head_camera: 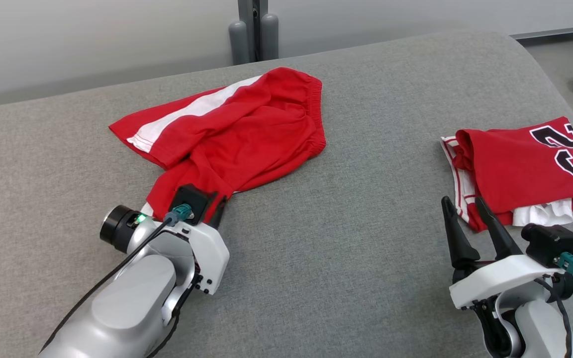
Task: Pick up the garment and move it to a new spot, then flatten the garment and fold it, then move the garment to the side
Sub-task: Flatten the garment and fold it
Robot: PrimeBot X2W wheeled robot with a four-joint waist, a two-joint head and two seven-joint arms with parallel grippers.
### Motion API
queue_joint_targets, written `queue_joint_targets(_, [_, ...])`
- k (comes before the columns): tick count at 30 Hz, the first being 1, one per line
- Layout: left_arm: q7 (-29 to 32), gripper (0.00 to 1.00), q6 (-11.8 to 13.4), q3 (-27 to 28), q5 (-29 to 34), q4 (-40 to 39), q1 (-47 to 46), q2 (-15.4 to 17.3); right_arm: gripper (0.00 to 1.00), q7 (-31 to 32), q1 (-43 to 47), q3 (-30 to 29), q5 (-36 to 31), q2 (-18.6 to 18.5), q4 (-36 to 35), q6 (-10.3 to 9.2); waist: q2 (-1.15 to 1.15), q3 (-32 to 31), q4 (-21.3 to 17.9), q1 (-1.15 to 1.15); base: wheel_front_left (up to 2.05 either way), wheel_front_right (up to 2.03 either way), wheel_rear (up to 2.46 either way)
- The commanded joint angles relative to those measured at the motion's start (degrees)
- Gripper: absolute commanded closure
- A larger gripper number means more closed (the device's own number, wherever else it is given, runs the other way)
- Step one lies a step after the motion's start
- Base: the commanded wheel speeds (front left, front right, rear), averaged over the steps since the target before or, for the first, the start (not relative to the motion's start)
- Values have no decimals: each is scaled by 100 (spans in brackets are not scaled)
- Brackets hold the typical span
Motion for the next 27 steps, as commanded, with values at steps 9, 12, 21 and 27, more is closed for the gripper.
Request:
queue_joint_targets(9, [422, 0, -33, -112, 12, 428, -400, -105, 0, -31, -167, 62, 67, -13, 25, 1, 0, 169, -268, 0, 0, 0, 0])
queue_joint_targets(12, [446, 0, -8, -145, 46, 661, -459, -113, 0, -55, -172, 57, 67, -15, 47, 1, 0, 194, -341, 0, 0, 0, 0])
queue_joint_targets(21, [256, 100, -53, -218, 93, 901, -521, -163, 0, -100, -131, 17, 71, -40, 108, 1, 0, 161, -337, 0, 0, 0, 0])
queue_joint_targets(27, [9, 100, -51, -34, -72, 753, -624, -176, 0, -60, -119, 10, 24, -61, 101, 1, 0, 65, -174, 0, 0, 0, 0])
